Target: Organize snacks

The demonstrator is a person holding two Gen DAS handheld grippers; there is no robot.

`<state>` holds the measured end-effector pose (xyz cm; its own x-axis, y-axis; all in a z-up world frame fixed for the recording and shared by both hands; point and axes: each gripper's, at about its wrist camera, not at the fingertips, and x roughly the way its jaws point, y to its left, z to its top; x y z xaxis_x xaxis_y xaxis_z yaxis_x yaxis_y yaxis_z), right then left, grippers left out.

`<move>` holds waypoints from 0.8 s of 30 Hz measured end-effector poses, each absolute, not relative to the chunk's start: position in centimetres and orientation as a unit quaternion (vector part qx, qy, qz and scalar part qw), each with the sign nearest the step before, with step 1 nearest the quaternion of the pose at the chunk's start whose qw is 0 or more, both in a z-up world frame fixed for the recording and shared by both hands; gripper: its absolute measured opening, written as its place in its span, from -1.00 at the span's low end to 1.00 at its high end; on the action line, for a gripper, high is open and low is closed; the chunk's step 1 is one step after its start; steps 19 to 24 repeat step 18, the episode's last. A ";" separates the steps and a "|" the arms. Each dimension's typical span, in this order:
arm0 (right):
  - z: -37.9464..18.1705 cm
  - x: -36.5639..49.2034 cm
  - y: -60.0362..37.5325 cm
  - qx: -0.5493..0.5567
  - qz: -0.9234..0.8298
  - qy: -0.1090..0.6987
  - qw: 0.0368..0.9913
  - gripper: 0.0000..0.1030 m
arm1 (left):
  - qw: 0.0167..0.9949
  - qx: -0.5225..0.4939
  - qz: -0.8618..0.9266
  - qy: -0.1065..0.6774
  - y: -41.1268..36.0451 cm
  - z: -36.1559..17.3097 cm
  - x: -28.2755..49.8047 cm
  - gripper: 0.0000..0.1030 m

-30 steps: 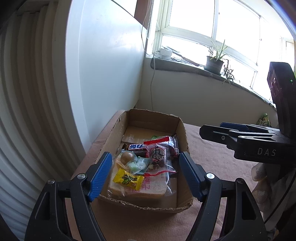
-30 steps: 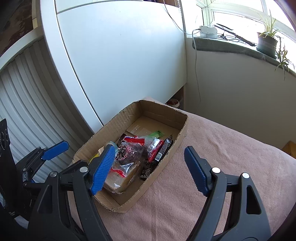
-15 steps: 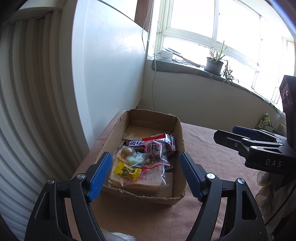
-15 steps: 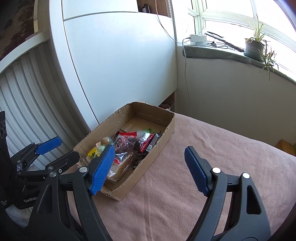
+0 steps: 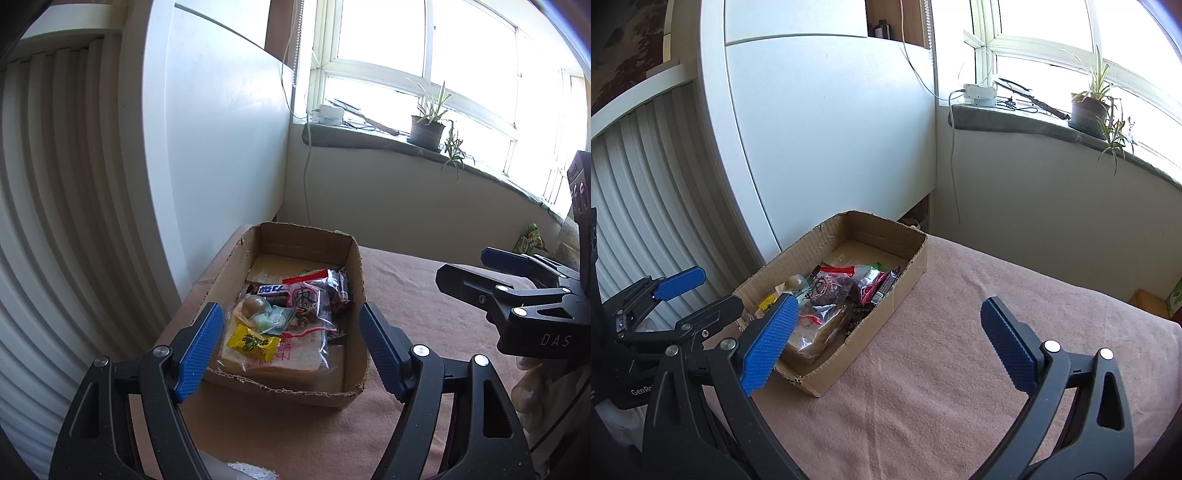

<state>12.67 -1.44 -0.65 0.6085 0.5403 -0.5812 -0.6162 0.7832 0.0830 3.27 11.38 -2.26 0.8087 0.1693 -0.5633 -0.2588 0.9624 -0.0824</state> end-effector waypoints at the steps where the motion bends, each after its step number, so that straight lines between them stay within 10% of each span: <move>1: -0.6 12.7 -1.5 -0.063 0.322 0.302 0.895 0.96 | 0.948 -0.078 0.112 0.288 11.4 -2.3 3.3 0.48; 24: -1.0 13.0 -2.4 -0.055 0.317 0.310 0.895 0.96 | 0.949 -0.072 0.110 0.285 11.0 -2.5 3.2 0.48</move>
